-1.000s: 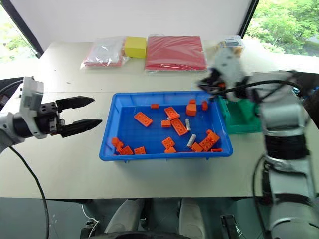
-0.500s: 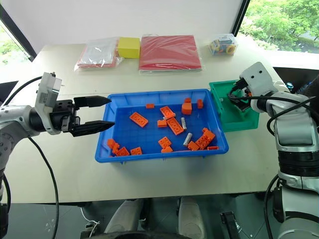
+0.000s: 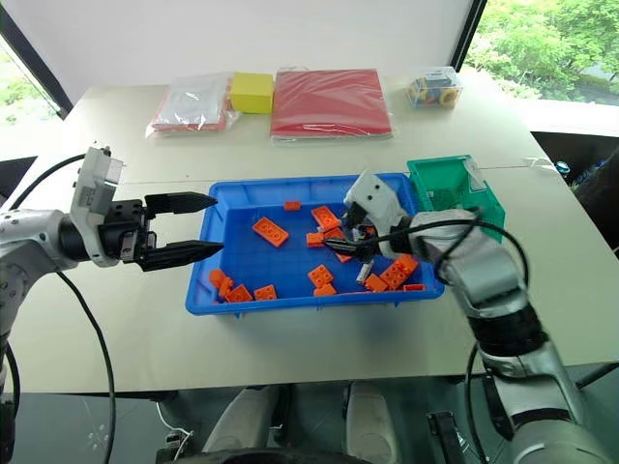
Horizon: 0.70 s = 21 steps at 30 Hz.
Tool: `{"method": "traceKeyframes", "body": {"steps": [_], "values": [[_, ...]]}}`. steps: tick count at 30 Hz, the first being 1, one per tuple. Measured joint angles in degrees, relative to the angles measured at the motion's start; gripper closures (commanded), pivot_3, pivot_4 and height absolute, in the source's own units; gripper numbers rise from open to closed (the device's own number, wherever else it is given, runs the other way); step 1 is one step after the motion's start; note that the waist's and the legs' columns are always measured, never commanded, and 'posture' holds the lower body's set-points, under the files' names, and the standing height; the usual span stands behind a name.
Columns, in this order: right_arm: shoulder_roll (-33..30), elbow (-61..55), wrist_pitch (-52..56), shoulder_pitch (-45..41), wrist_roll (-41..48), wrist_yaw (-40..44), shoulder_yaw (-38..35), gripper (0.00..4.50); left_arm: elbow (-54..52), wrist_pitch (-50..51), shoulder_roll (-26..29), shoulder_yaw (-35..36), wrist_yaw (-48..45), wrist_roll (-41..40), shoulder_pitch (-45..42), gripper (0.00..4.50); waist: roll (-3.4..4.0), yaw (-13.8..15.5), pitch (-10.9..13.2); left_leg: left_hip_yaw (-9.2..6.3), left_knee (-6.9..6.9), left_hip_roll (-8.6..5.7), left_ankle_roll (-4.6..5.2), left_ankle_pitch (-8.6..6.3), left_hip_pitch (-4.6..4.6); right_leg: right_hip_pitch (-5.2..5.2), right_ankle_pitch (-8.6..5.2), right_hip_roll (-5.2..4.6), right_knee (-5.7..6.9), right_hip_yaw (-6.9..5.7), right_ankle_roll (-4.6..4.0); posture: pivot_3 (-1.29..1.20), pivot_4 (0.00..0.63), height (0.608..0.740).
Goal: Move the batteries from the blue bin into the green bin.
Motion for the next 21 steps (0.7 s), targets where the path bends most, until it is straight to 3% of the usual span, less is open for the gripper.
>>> {"method": "traceKeyframes", "body": {"steps": [2, 3, 16, 18, 21], "values": [[3.26, 2.86, 1.5, -2.83, -0.65, -2.93, 0.16, 0.11, -0.45, 0.01, -0.02, 0.33, 0.38, -0.02, 1.06, 0.0, 0.0, -0.01, 0.0, -0.02, -0.06, 0.0, 0.0, 0.0, 0.0, -0.02, 0.0, 0.01, 0.0, 0.0, 0.0, 0.0, 0.15, 0.736], [4.18, 3.49, 1.82, -3.63, -0.94, -3.85, 0.28, 0.05, -0.57, 0.03, -0.1, 0.4, 0.64, -0.1, 1.21, 0.0, 0.0, -0.01, 0.0, -0.03, -0.08, 0.0, -0.01, 0.0, -0.01, -0.05, 0.0, 0.02, 0.0, 0.0, 0.0, 0.0, 0.15, 0.736], [9.95, 12.23, 4.85, -6.28, -3.02, -11.64, 1.05, 0.05, -3.26, 0.4, -0.1, 2.91, 3.75, -1.78, 3.47, 0.0, 0.0, -0.1, 0.0, -0.03, -0.07, -0.03, -0.01, 0.0, -0.01, -0.04, 0.0, 0.02, 0.03, 0.0, 0.0, 0.0, 0.15, 0.736], [10.02, 13.01, 4.42, -6.54, -3.22, -12.04, 1.05, 0.84, -3.26, 0.41, -0.09, 3.57, 4.03, -2.08, 3.46, 0.0, 0.0, -0.14, 0.0, -0.03, -0.07, -0.03, -0.01, 0.0, 0.0, -0.05, 0.0, 0.02, 0.03, 0.0, 0.0, 0.0, 0.15, 0.736], [10.06, 13.12, 4.34, -6.54, -3.2, -12.3, 1.05, 2.43, -3.22, 0.4, -0.08, 3.79, 4.21, -2.09, 3.45, 0.0, 0.0, -0.15, 0.0, -0.03, -0.08, -0.03, -0.01, 0.0, 0.0, -0.05, 0.0, 0.04, 0.04, -0.01, 0.0, 0.0, 0.15, 0.736]]}}
